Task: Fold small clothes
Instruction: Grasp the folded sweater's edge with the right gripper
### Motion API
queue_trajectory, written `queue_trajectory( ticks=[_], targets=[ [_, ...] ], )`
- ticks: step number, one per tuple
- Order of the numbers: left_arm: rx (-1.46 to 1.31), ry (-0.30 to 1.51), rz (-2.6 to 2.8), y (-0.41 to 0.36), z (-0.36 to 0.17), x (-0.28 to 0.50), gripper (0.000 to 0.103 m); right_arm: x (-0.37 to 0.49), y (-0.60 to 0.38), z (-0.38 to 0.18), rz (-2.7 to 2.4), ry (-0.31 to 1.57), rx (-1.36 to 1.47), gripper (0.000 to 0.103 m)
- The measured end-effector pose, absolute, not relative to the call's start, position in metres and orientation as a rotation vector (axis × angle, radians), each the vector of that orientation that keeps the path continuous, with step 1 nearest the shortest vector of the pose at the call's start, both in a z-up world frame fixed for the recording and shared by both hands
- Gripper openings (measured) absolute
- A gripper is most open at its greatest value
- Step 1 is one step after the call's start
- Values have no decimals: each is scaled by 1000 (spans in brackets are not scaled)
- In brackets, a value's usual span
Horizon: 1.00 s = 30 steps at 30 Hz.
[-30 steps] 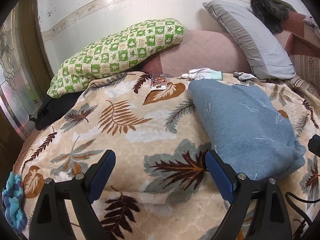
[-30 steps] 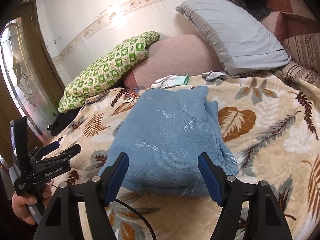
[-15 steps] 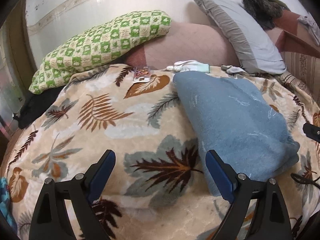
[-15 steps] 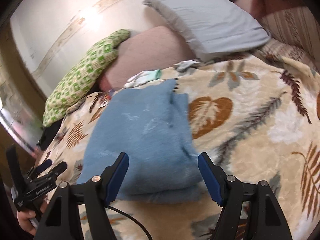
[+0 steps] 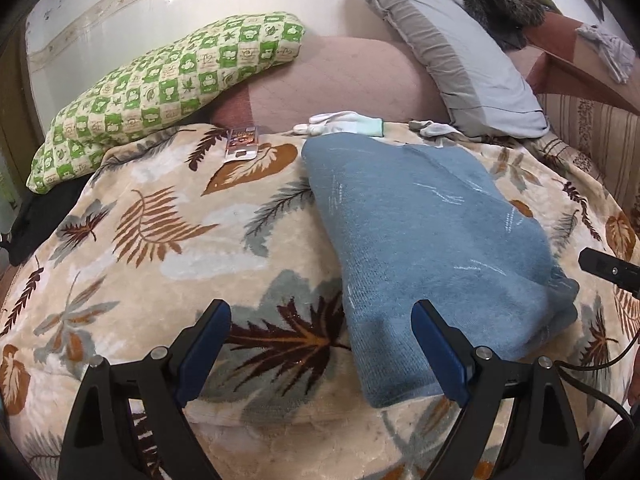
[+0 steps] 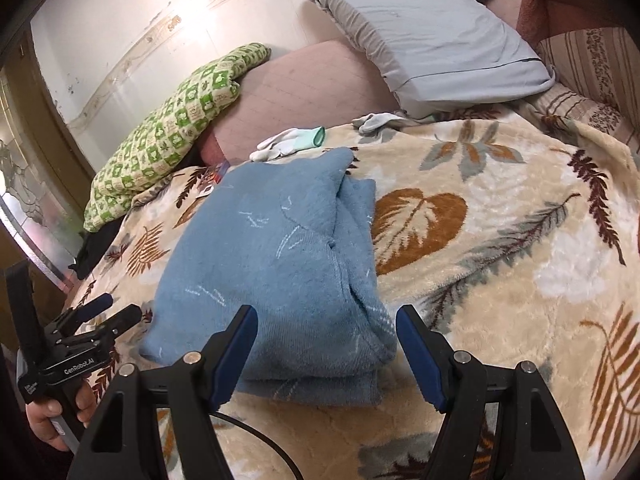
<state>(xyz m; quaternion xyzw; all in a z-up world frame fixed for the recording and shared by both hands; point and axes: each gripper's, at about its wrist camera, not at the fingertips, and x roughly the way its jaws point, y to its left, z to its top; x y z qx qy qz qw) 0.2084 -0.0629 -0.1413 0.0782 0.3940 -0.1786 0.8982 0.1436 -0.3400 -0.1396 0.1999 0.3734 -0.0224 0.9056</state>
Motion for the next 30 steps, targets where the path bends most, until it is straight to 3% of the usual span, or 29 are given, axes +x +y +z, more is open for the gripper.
queue_trajectory(
  ticks=[30],
  targets=[
    [201, 788, -303, -77, -148, 249, 92, 228, -380, -168, 2, 762, 561, 75]
  ],
)
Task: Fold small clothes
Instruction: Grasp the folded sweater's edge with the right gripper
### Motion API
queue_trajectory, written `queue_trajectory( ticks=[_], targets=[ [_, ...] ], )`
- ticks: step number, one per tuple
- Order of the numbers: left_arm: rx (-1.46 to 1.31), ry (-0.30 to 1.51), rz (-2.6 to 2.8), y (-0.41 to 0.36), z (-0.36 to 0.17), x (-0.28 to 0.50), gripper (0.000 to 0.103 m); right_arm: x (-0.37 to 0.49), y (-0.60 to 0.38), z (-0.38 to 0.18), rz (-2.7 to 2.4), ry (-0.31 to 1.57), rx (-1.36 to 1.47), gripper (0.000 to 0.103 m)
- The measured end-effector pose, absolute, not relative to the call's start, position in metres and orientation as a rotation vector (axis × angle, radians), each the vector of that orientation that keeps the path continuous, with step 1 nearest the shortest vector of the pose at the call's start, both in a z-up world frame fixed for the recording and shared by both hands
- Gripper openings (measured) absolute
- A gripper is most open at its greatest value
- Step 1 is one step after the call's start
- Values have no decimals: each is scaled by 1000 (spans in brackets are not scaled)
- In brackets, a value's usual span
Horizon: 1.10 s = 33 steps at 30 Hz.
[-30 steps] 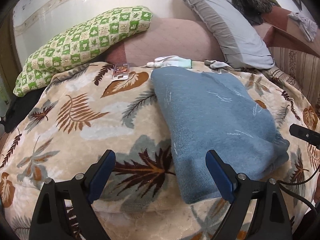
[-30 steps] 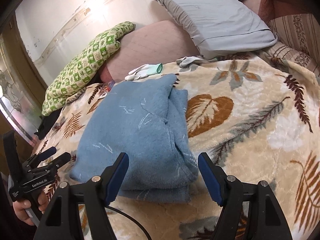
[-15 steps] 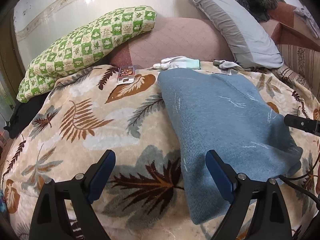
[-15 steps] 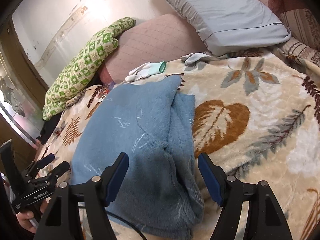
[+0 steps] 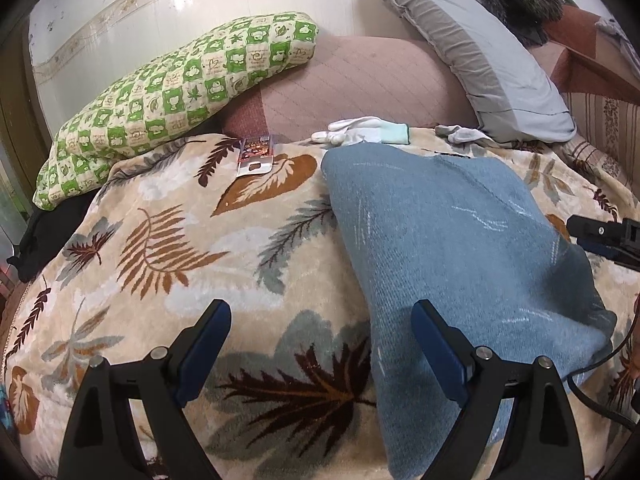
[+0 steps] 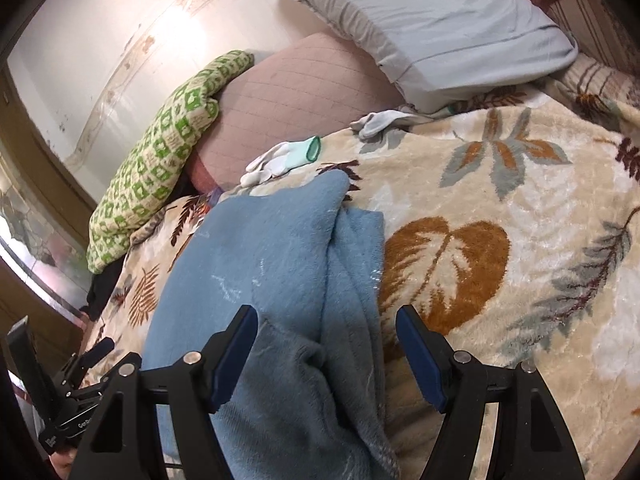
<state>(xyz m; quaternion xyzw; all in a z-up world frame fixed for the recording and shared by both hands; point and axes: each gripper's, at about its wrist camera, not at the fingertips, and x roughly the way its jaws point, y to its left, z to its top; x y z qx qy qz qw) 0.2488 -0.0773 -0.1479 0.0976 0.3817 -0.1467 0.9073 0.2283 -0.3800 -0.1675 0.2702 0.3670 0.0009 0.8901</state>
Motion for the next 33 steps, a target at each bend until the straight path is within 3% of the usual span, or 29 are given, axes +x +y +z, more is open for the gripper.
queue_trajectory(
  ticks=[33],
  targets=[
    [116, 752, -243, -68, -131, 268, 92, 217, -341, -131, 78, 705, 461, 75]
  ],
)
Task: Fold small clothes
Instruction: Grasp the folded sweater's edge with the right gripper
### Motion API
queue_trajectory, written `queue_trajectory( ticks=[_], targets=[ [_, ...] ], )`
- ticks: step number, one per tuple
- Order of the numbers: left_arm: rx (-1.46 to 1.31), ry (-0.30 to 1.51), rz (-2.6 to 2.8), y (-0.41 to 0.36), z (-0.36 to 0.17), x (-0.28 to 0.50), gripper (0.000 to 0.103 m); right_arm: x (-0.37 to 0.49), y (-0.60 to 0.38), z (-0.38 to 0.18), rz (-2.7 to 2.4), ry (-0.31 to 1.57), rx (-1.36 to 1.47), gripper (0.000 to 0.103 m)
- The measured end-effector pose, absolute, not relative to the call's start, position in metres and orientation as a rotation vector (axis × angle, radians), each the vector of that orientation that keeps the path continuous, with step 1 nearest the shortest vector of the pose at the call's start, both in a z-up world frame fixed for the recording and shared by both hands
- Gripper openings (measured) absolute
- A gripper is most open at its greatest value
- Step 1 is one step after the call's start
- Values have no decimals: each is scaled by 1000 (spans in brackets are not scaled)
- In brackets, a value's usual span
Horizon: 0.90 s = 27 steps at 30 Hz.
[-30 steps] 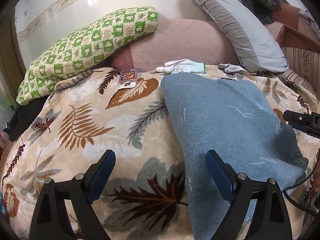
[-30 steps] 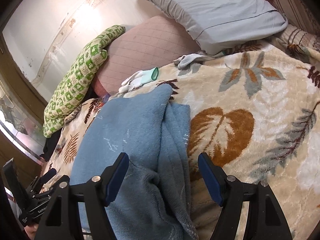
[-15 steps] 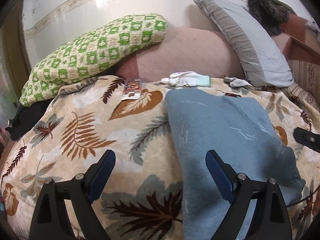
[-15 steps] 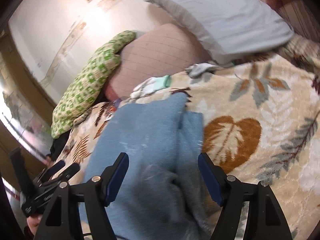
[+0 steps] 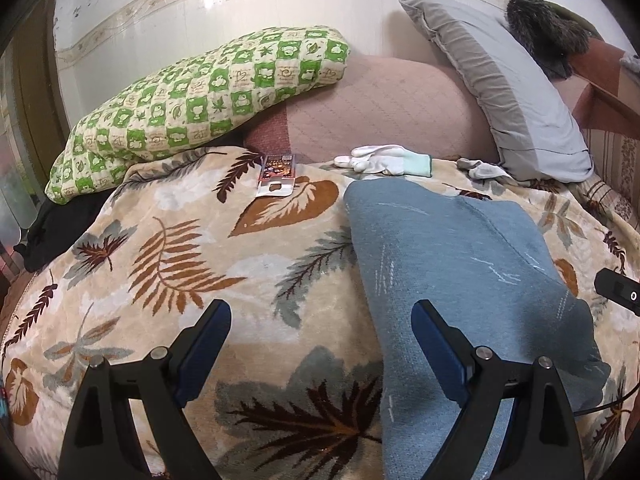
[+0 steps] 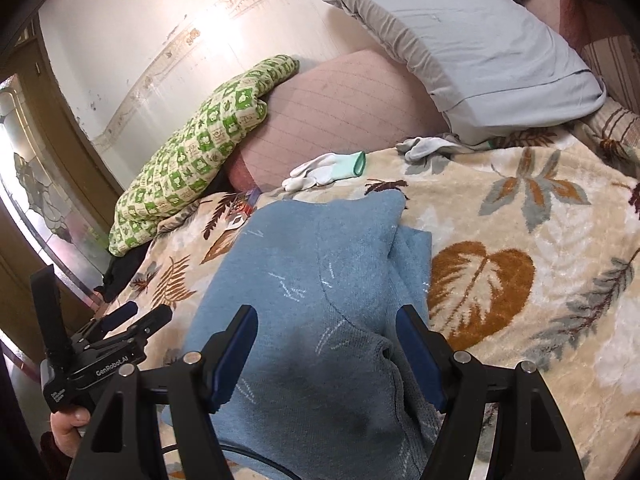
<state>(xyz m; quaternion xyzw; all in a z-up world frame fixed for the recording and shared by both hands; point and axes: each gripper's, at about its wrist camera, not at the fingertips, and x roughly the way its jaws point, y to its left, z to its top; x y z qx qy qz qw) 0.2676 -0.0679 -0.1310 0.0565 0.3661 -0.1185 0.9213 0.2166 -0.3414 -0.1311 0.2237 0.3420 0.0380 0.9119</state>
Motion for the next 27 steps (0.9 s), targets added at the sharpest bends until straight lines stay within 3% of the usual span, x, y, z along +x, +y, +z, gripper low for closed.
queue_trajectory(
  ticks=[27],
  targets=[
    [137, 781, -252, -78, -144, 274, 92, 226, -373, -176, 45, 772, 591, 75]
  ],
)
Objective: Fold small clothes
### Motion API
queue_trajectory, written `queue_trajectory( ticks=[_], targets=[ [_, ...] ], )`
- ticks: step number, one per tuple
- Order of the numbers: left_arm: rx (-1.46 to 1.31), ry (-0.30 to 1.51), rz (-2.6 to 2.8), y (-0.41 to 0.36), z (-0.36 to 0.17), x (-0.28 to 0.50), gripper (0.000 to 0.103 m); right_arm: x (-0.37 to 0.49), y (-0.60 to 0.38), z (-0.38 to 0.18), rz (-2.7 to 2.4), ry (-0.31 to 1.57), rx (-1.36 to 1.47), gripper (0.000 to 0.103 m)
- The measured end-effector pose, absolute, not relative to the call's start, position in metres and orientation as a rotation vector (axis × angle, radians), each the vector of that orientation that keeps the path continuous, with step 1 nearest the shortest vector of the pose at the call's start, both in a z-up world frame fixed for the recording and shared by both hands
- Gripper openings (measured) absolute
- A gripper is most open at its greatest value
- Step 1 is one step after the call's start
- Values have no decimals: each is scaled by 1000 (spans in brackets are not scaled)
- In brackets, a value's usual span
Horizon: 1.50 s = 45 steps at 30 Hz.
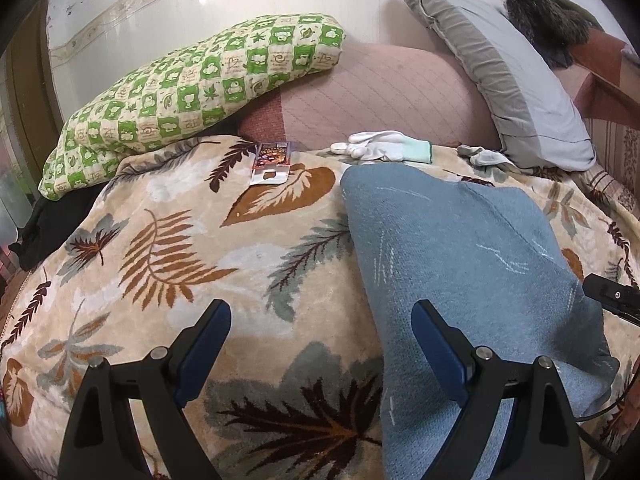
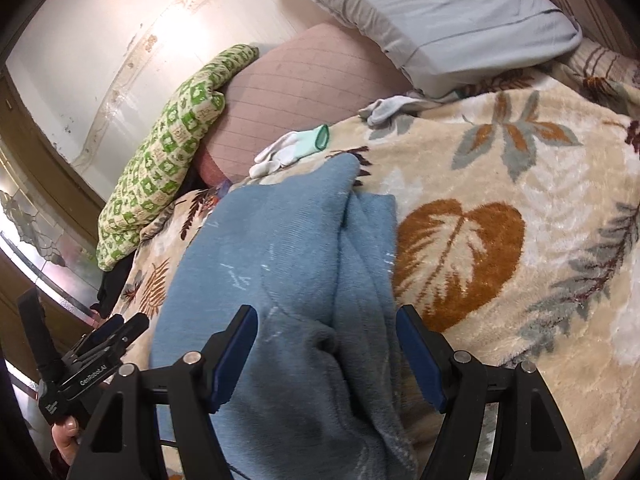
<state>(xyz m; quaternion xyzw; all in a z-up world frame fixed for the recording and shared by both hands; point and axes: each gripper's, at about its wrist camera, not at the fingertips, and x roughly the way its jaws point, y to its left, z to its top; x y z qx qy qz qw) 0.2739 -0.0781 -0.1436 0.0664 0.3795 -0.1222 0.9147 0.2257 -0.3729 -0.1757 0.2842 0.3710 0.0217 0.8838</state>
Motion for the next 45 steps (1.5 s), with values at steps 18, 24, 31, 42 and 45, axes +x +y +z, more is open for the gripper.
queue_trajectory(
  ticks=[18, 24, 31, 42, 45],
  targets=[
    [4, 797, -481, -88, -147, 277, 92, 249, -398, -205, 163, 862, 756, 80],
    [-61, 820, -541, -84, -148, 286, 92, 240, -413, -181, 142, 766, 724, 81],
    [-12, 885, -663, -99, -162, 280, 92, 257, -431, -227, 160, 883, 891, 81],
    [-70, 966, -768, -107, -182, 276, 92, 268, -416, -241, 386, 899, 1077, 85],
    [-103, 964, -769, -106, -183, 277, 92, 275, -400, -239, 350, 927, 1002, 86]
  ],
)
